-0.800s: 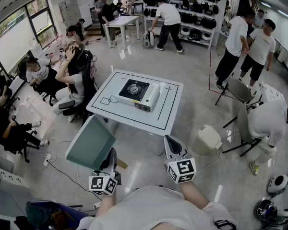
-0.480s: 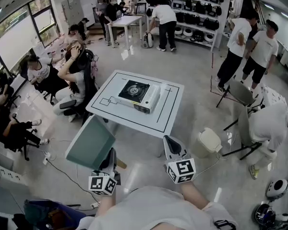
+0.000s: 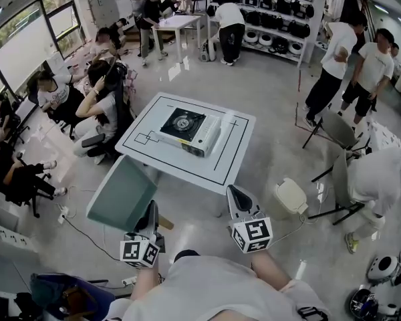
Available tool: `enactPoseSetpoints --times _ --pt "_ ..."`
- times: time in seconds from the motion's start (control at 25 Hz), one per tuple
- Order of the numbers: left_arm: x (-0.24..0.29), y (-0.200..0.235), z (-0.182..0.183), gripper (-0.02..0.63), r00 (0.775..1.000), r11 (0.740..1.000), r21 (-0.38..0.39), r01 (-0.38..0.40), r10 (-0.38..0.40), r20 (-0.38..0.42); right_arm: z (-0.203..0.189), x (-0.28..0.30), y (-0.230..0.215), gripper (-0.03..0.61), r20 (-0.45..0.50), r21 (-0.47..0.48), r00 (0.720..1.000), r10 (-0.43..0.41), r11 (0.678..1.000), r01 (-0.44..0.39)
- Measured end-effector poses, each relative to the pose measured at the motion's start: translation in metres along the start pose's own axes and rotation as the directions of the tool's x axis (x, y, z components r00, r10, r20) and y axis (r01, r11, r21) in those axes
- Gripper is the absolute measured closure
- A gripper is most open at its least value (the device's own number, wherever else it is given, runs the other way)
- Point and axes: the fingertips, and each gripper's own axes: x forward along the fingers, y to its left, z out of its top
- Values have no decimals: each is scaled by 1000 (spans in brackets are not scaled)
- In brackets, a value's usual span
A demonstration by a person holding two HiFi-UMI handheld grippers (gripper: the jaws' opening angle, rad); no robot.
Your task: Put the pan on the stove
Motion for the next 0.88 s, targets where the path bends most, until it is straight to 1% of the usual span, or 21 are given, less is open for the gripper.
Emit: enactPoseSetpoints --times 0.2,0.44,0.72,0.88 --pt "24 5 -6 486 1000 1000 8 8 -8 -3 -4 21 -11 571 -3 -3 1000 7 1000 -7" --pt "69 34 -14 486 999 999 7 36 -36 -6 -7 72 -21 571 2 19 1000 6 1000 -6" --pt "154 93 -18 486 990 990 34 140 -140 -3 -9 173 -34 571 -7 0 999 -42 999 42" --pt "207 135 -12 486 981 980 42 194 -194 -5 -4 238 -38 571 -8 17 998 -63 998 63"
